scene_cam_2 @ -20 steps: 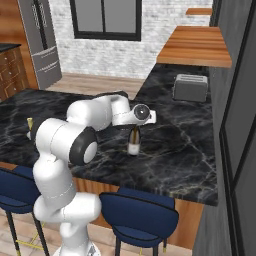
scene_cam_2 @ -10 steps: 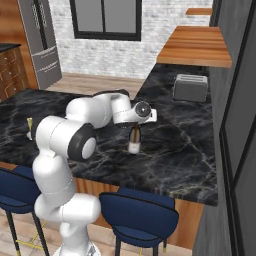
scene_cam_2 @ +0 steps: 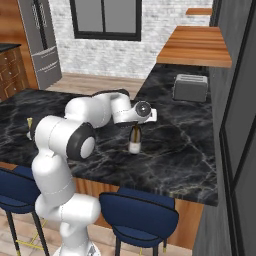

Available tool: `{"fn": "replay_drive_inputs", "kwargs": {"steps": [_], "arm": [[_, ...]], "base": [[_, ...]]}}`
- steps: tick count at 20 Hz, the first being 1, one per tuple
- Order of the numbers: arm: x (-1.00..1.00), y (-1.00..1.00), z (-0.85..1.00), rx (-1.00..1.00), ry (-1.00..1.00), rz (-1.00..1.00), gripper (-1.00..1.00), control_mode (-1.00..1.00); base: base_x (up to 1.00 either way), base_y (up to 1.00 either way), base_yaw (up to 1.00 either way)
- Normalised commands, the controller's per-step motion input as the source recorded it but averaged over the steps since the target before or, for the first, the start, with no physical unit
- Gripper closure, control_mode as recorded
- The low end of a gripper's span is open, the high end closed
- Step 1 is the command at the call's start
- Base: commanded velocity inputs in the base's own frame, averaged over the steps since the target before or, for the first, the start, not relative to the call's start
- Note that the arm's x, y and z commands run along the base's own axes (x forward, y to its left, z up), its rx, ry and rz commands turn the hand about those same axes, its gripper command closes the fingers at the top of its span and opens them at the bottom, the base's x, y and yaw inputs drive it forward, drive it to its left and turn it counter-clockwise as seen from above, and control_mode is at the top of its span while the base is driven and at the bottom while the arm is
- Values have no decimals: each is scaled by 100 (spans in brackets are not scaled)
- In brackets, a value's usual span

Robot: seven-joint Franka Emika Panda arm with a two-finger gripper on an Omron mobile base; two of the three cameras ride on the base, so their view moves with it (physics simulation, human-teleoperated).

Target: Get the candle and the wine from the cabinet and move them to the dining counter.

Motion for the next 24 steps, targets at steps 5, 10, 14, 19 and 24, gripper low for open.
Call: {"fn": "replay_drive_inputs", "kwargs": {"steps": [5,10,14,19,24], "arm": [[0,0,0,0,0,0,100,-100],[0,0,0,0,0,0,100,-100],[0,0,0,0,0,0,-100,-100],[0,0,0,0,0,0,-100,-100],[0,0,0,0,0,0,-100,-100]], "base": [[0,0,0],[0,0,0],[0,0,0],[0,0,0],[0,0,0]]}}
